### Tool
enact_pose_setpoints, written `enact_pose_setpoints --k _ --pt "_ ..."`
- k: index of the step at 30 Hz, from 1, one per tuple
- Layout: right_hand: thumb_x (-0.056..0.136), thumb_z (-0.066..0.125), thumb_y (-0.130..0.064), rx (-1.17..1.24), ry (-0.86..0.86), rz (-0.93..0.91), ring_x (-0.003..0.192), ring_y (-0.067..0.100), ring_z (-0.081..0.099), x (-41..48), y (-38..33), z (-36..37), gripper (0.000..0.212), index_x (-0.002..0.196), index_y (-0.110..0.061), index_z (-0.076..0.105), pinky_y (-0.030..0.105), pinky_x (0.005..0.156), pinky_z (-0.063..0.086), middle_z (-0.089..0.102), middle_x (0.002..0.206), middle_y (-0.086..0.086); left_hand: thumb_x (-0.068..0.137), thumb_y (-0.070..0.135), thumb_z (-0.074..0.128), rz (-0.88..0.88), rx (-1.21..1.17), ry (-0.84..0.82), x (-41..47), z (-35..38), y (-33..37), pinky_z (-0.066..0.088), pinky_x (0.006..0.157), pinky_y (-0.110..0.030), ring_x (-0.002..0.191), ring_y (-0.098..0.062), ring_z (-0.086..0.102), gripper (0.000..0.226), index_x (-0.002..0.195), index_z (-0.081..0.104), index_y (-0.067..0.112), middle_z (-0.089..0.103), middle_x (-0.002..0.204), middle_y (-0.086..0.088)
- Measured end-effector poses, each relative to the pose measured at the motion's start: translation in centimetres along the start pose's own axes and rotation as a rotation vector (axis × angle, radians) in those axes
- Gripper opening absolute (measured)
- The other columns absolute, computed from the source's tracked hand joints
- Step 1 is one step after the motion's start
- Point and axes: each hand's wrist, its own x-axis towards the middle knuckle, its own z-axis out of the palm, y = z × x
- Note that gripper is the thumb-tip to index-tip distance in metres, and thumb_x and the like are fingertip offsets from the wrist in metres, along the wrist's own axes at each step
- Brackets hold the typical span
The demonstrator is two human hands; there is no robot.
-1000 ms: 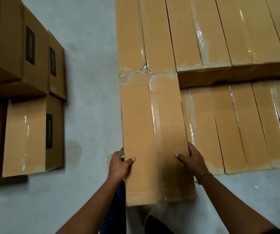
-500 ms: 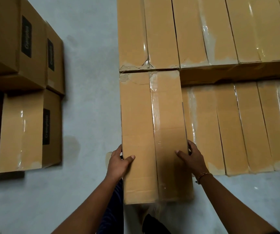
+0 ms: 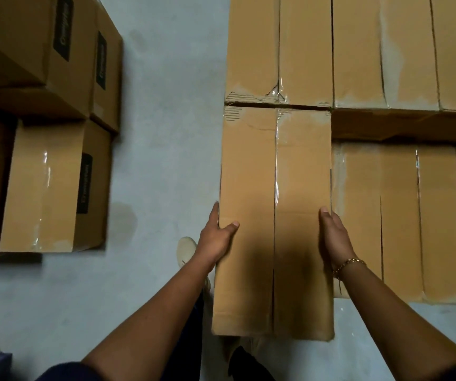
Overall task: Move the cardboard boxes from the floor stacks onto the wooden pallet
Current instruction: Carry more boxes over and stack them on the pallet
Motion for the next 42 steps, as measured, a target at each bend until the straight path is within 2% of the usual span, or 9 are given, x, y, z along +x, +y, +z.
enact_pose_setpoints --k 3,7,14,18,22,28,34,42 --pt "0.094 0.038 -0.072 -0.005 0.029 0.026 0.14 0.026 0.043 0.0 -0.2 0.3 0.071 0.149 -0.029 0.046 0.051 0.119 0.032 0.05 0.152 0.002 0.098 0.036 0.064 -0.003 -0.031 0.005 -0.1 0.0 -0.1 0.043 0.113 -0.047 0.133 -0.024 0.053 0.075 0.16 0.022 0.041 0.051 0.152 0.005" --pt "0.104 0.041 -0.057 0.005 0.039 0.028 0.138 0.023 0.044 -0.6 -0.5 -0.2 0.057 0.149 -0.023 0.048 0.042 0.118 0.032 0.051 0.15 0.001 0.099 0.033 0.065 0.01 -0.057 0.007 -0.8 0.1 -0.2 0.041 0.116 -0.045 0.138 -0.023 0.049 0.075 0.16 0.023 0.038 0.047 0.156 0.005" --pt "0.106 0.042 -0.049 -0.007 0.07 -0.011 0.137 0.016 0.043 -0.7 -1.1 -0.7 0.053 0.15 -0.019 0.048 0.029 0.111 0.028 0.05 0.151 0.0 0.1 0.031 0.064 0.029 -0.066 0.0 -1.0 0.5 0.3 0.042 0.115 -0.044 0.139 -0.023 0.048 0.074 0.16 0.023 0.038 0.046 0.156 0.004" --pt "0.105 0.042 -0.052 -0.019 0.069 -0.001 0.143 0.021 0.041 -0.3 -0.7 -0.3 0.056 0.151 -0.02 0.047 0.034 0.116 0.027 0.048 0.154 0.001 0.099 0.034 0.064 0.032 -0.027 0.009 -0.5 0.3 0.1 0.041 0.115 -0.043 0.14 -0.023 0.047 0.074 0.16 0.023 0.037 0.045 0.157 0.005" --pt "0.103 0.042 -0.058 -0.022 0.072 0.025 0.143 0.025 0.04 0.1 -0.2 0.0 0.059 0.151 -0.024 0.045 0.045 0.12 0.029 0.047 0.155 0.002 0.1 0.033 0.063 0.041 -0.012 0.007 -0.3 0.3 0.2 0.042 0.115 -0.042 0.139 -0.023 0.048 0.073 0.161 0.023 0.037 0.045 0.157 0.005" --pt "0.101 0.043 -0.061 -0.022 0.061 0.025 0.142 0.025 0.042 0.1 -0.1 -0.1 0.062 0.152 -0.025 0.045 0.046 0.12 0.03 0.048 0.154 0.002 0.099 0.038 0.064 0.022 -0.001 0.005 -0.2 0.2 0.2 0.042 0.115 -0.048 0.142 -0.025 0.046 0.074 0.16 0.022 0.039 0.043 0.159 0.005" --pt "0.103 0.043 -0.056 -0.018 0.062 0.03 0.137 0.026 0.046 0.0 0.0 0.2 0.057 0.148 -0.021 0.05 0.041 0.114 0.034 0.054 0.148 0.004 0.098 0.033 0.065 0.034 -0.006 0.01 -0.2 -0.2 0.0 0.044 0.114 -0.044 0.136 -0.021 0.052 0.073 0.16 0.025 0.038 0.05 0.153 0.007" --pt "0.1 0.043 -0.063 -0.023 0.057 0.047 0.139 0.027 0.044 -0.3 -0.1 0.6 0.063 0.149 -0.024 0.048 0.048 0.118 0.034 0.051 0.151 0.003 0.099 0.033 0.065 0.047 -0.025 0.018 -0.2 -0.6 -0.2 0.043 0.114 -0.042 0.137 -0.019 0.05 0.073 0.16 0.025 0.038 0.049 0.153 0.007"
